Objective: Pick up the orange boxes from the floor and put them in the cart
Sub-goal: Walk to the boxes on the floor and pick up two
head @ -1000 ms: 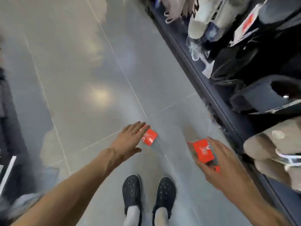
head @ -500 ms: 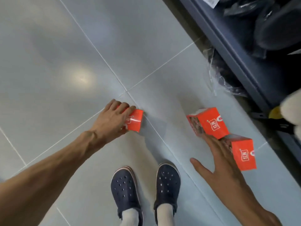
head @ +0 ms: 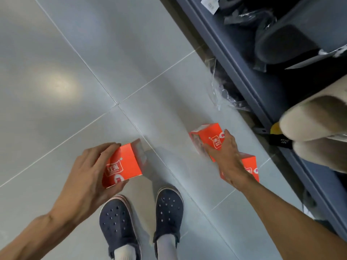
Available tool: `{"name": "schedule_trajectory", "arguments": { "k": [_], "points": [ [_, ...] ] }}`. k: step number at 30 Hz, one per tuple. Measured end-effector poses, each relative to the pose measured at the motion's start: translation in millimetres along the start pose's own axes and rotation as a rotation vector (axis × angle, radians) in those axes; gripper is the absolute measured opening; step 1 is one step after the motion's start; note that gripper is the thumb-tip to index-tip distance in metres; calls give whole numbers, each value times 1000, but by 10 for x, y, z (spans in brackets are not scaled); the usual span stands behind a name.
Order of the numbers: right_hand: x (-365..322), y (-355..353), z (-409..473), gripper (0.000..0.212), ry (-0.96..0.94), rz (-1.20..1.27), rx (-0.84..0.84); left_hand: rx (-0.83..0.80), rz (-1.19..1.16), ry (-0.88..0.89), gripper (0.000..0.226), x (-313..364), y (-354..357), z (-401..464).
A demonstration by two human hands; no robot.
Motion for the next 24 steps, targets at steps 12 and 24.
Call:
{"name": "schedule_trajectory", "arguments": {
  "k": [12,24],
  "points": [
    [-1067,-800,-784,115,-197,-18,47,68,-50,-47,86,212,-830,-226],
    [-4233,-3277,-3375,87,-789,-62,21,459,-68,-179,91,1647,-4464,-1586]
  ]
}}
Point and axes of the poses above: each hand's wrist, its own z-axis towards the middle knuckle, its own y-axis out of the palm, x = y × z, the point moved 6 cm from there along z, towards the middle knuckle
